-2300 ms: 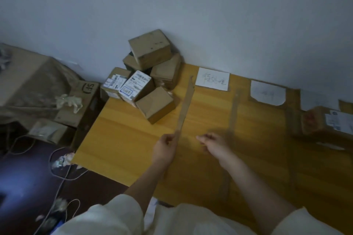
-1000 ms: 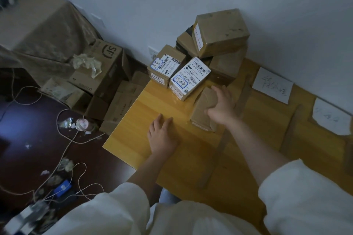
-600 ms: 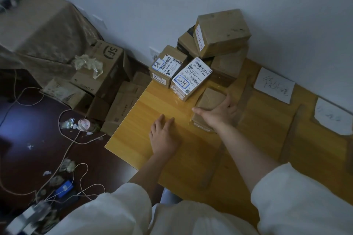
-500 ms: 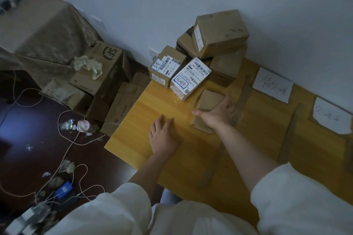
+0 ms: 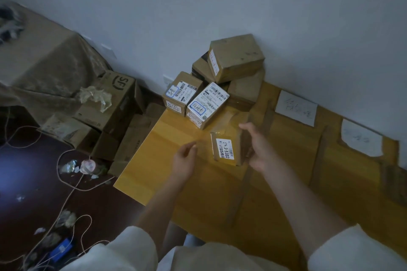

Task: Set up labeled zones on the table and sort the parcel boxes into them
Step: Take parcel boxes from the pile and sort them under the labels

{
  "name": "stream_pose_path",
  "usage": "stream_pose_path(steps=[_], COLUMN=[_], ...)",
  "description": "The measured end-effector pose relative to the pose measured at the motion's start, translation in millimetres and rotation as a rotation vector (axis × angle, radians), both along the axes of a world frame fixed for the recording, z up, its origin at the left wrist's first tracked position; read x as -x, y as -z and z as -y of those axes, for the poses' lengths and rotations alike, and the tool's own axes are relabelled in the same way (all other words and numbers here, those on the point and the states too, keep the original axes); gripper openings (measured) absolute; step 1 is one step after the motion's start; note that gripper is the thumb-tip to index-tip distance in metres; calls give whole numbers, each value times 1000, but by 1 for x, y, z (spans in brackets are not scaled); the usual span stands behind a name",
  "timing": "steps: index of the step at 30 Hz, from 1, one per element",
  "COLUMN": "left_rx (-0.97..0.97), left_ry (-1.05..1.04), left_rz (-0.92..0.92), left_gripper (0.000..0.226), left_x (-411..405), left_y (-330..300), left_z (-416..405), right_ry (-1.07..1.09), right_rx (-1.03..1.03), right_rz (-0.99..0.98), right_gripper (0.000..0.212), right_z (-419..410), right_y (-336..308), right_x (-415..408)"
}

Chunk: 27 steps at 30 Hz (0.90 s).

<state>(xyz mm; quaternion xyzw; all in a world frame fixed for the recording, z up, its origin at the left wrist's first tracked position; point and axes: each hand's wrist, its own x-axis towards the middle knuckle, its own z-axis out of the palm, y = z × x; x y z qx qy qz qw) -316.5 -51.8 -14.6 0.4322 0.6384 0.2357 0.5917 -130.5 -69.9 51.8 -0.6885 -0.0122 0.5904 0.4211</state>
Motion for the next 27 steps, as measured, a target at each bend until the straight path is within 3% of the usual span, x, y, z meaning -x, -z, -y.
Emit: stream_pose_path(steps=[2, 9, 14, 16, 18, 19, 23, 27], left_rx=[72, 391, 386, 385, 352, 328, 271, 236], left_ry=[2, 182, 315, 279, 261, 258, 203, 195], left_rz=[98, 352, 394, 434, 455, 453, 460, 459], left_gripper=[34, 69, 53, 47, 44, 40, 24, 30], left_x=[-8, -32, -50, -54, -57, -58, -65, -73], left_y=[-13, -44, -60, -63, -64, -65, -67, -72], left_z=[-1, -7, 4, 7, 10, 12, 21, 30], right_ry=[13, 81, 36, 76, 103, 80, -123, -296], right_rx=[-59, -241, -325, -308, -257, -219, -142, -154], right_rz=[-48, -240, -293, -284, -198, -128, 135, 256], right_gripper=[31, 30, 77, 56, 21, 16, 35, 63], right_z=[10, 41, 64, 72, 77, 80, 89, 96], right_y=[-4, -17, -21, -22, -25, -26, -28, -26], right_x=[-6, -22, -31, -36, -41, -43, -50, -55])
